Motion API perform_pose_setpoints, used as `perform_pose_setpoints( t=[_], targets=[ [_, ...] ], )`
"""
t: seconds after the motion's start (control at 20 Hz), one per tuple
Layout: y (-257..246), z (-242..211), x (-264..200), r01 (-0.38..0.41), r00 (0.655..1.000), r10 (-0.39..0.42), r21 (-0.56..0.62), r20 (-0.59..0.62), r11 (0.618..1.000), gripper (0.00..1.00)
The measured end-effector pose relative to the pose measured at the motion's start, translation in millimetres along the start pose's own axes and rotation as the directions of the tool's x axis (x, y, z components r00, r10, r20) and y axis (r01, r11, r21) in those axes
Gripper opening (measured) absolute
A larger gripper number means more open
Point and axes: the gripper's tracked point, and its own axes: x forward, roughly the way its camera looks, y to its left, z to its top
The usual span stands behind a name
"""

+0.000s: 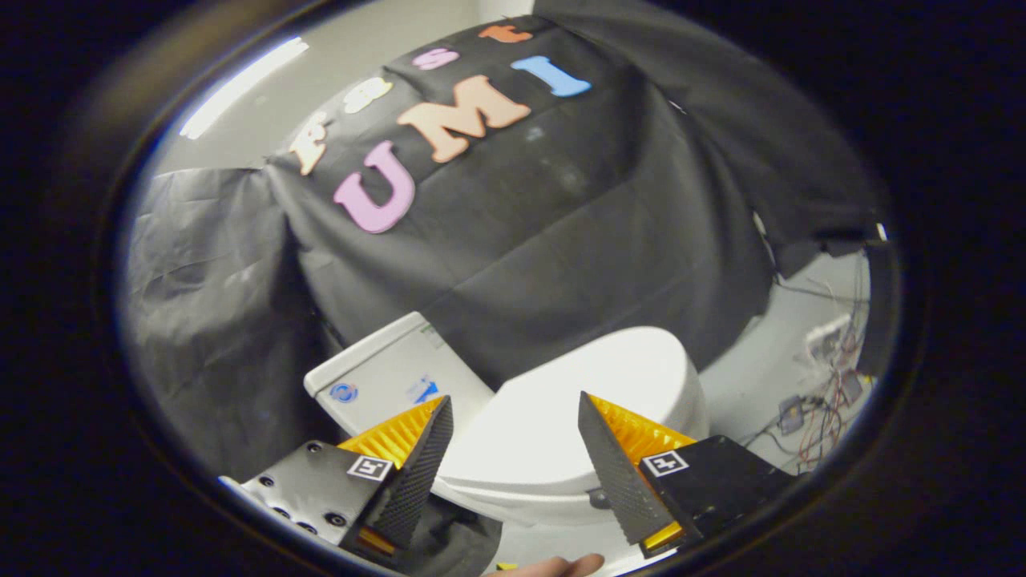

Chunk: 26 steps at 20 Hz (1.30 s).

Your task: Open the toilet lid.

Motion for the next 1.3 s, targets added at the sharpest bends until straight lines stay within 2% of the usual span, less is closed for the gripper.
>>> perform_pose_setpoints(
  t=[0.15, 0.4, 0.65, 0.75, 0.95, 1.05, 1.15, 1.2, 1.3],
  targets=[
    [-5, 2, -9, 0.015, 0.998, -0.025, 0.155, 0.066, 0.988, 0.97],
    [-41, -34, -9, 0.118, 0.993, -0.109, 0.222, -0.054, 0.968, 0.96],
    [-73, -86, -18, 0.236, 0.961, -0.165, 0.348, -0.221, 0.907, 0.96],
    [-76, -101, -19, 0.257, 0.949, -0.158, 0.381, -0.272, 0.888, 0.96],
    [-96, -112, -19, 0.301, 0.937, -0.180, 0.433, -0.298, 0.850, 0.96],
    [-101, -105, -13, 0.281, 0.950, -0.158, 0.523, -0.268, 0.805, 0.96],
    [-109, -109, -6, 0.276, 0.954, -0.146, 0.576, -0.262, 0.770, 0.86],
    [-112, -110, -2, 0.270, 0.957, -0.141, 0.612, -0.252, 0.743, 0.85],
    [-108, -96, 11, 0.205, 0.978, -0.119, 0.707, -0.169, 0.677, 0.85]
  ],
)
